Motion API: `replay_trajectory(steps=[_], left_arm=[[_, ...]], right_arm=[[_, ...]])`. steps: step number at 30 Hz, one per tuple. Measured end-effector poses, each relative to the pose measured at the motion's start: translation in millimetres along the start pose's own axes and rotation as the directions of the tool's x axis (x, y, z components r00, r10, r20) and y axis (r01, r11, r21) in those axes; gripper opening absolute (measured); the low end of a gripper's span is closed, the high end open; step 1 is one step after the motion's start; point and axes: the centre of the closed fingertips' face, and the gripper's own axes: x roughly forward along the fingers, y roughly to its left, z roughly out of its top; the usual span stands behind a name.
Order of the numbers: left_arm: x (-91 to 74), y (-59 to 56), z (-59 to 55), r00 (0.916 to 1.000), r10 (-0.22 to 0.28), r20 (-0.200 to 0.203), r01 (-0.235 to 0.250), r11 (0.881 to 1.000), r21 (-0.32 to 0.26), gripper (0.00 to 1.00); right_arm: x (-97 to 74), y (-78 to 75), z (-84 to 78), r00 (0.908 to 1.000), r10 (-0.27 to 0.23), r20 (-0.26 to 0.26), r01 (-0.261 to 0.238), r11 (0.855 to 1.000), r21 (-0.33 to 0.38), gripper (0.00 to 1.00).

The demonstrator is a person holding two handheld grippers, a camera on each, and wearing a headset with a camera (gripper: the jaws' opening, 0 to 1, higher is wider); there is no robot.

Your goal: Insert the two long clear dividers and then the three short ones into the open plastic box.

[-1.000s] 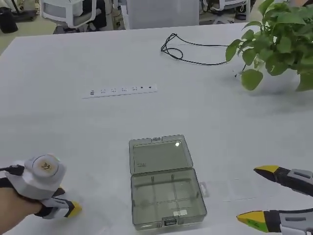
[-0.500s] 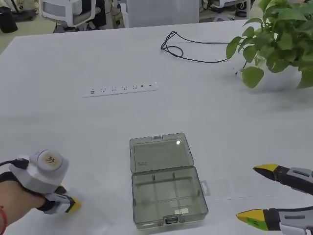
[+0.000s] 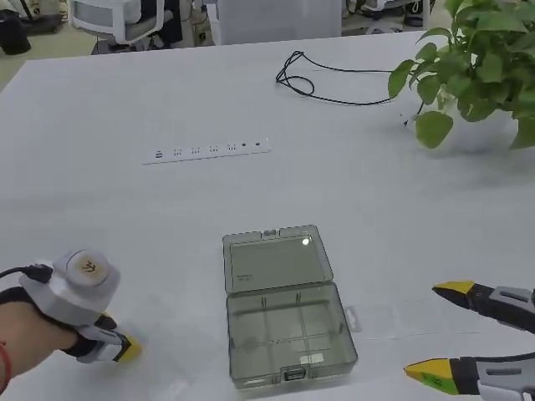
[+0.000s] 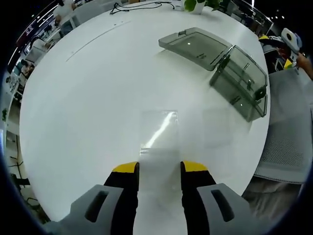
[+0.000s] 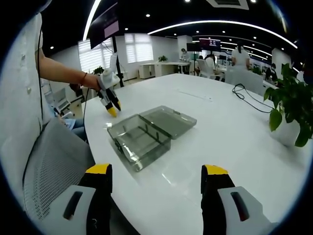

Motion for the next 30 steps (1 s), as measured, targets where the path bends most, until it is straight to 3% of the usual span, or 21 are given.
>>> replay_trajectory(steps=[18, 24, 30], left_arm=[[-9.5, -13.3, 2.1, 0.9963, -0.051, 0.07, 0.058, 0.994, -0.097, 0.31], [-18.7, -18.9, 7.6, 0.9885, -0.064, 0.137, 0.086, 0.984, -0.156, 0.31], [-32.3, -25.3, 17.6, 0.9723, -0.064, 0.225, 0.112, 0.973, -0.204, 0.31]], right_arm=[[0.9, 2.2, 1.1, 1.0, 0.005, -0.008, -0.005, 1.0, -0.011, 0.74], [1.2, 3.0, 2.9, 0.9999, 0.006, -0.01, -0.006, 1.0, -0.014, 0.74], [2.3, 3.9, 7.6, 0.9999, 0.012, -0.006, -0.012, 1.0, -0.02, 0.74]])
